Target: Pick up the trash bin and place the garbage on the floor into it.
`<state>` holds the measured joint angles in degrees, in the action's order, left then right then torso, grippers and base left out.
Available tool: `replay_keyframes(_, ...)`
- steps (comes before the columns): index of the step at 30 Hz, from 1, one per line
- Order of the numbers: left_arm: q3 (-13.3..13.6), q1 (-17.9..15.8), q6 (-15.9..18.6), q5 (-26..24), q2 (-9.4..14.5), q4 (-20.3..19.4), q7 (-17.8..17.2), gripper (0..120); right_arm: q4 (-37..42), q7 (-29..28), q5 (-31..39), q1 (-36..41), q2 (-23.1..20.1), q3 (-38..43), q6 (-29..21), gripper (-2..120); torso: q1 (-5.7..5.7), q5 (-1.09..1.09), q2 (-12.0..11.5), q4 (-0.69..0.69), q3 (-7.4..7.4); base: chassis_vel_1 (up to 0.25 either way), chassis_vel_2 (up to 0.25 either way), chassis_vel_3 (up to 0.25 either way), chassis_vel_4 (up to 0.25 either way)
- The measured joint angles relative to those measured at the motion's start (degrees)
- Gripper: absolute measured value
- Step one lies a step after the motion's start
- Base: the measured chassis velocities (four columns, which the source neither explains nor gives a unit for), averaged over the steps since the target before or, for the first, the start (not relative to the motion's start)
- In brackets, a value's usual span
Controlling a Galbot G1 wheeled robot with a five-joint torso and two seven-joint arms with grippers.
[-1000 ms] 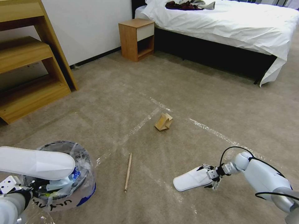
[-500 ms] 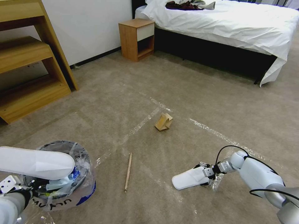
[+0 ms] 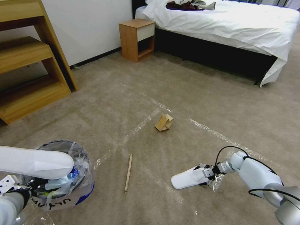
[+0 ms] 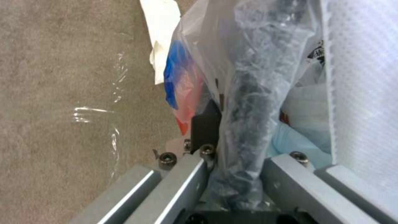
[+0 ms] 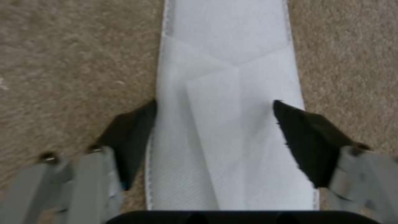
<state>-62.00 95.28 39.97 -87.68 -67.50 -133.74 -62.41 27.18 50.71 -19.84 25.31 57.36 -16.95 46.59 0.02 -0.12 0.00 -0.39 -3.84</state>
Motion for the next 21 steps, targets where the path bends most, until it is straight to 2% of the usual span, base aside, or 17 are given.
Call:
replay_keyframes(4, 0.06, 0.04, -0.07, 0.41, -0.14, -0.27, 0.05, 0, 0.80, 0.63, 1.12, 0.24, -0.36, 0.08, 0.00, 50, 0.00, 0.07, 0.00, 0.02, -0.01, 0.000, 0.000, 0.000, 0.000)
replay_keyframes(5, 0.06, 0.04, -0.07, 0.41, -0.14, -0.27, 0.05, 0, 0.80, 0.63, 1.12, 0.24, -0.36, 0.08, 0.00, 50, 0.00, 0.07, 0.00, 0.02, -0.01, 0.000, 0.000, 0.000, 0.000)
replay_keyframes(8, 0.11, 0.17, -0.17, 0.65, -0.27, -0.52, 0.12, 0, 2.01, 0.58, 1.94, 0.51, -0.69, 0.13, -0.03, 37, 0.00, 0.09, 0.00, 0.08, -0.01, 0.000, 0.000, 0.000, 0.000)
replay_keyframes(21, 0.00, 0.24, -0.43, 0.84, -0.13, -0.76, 0.30, 0, 3.64, 0.36, 4.43, 1.30, -1.27, 0.17, -0.04, 26, 0.00, 0.05, 0.00, 0.04, -0.01, 0.000, 0.000, 0.000, 0.000)
